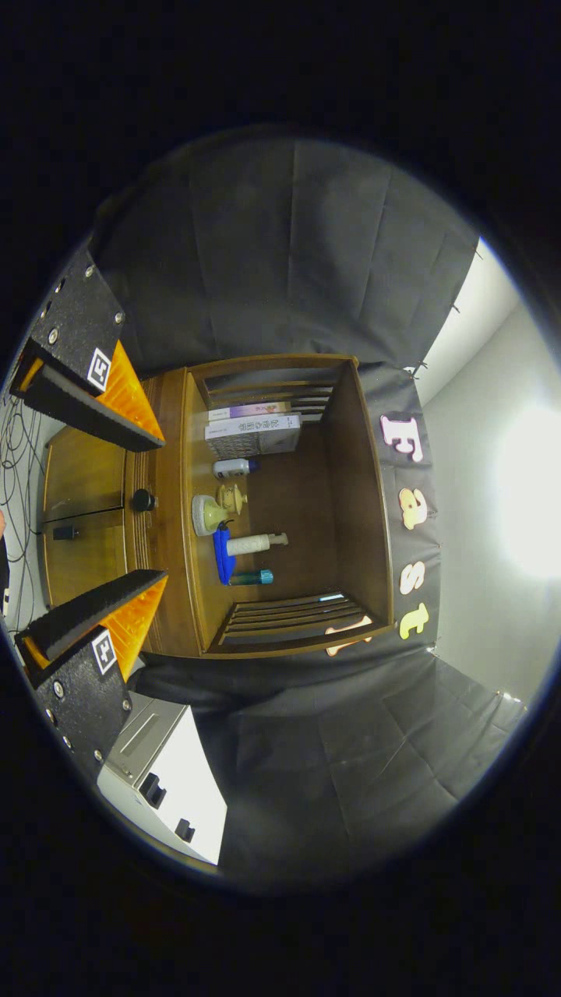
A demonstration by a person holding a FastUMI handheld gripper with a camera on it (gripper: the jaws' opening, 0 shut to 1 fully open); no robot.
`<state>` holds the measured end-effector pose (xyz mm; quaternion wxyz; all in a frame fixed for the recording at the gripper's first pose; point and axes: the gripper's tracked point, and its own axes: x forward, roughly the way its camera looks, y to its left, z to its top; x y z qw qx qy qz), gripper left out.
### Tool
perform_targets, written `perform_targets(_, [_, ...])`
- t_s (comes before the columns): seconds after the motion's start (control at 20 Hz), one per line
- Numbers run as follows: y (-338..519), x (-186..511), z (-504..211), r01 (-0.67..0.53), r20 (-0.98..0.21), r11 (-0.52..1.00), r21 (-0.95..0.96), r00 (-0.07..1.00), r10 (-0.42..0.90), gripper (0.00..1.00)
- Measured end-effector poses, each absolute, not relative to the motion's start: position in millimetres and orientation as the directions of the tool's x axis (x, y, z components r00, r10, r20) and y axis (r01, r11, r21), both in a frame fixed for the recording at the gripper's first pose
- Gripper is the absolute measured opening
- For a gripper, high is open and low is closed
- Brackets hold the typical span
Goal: Pull open the drawer, take out the items inside it, and place them on the countertop above the cabinet.
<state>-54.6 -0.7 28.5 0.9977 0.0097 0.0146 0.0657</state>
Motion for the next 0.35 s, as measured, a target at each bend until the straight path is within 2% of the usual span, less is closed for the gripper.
perform_targets(0.35, [0.6,-54.0,27.0,-0.132,-0.030,0.991,0.006,0.991,0.132,0.95])
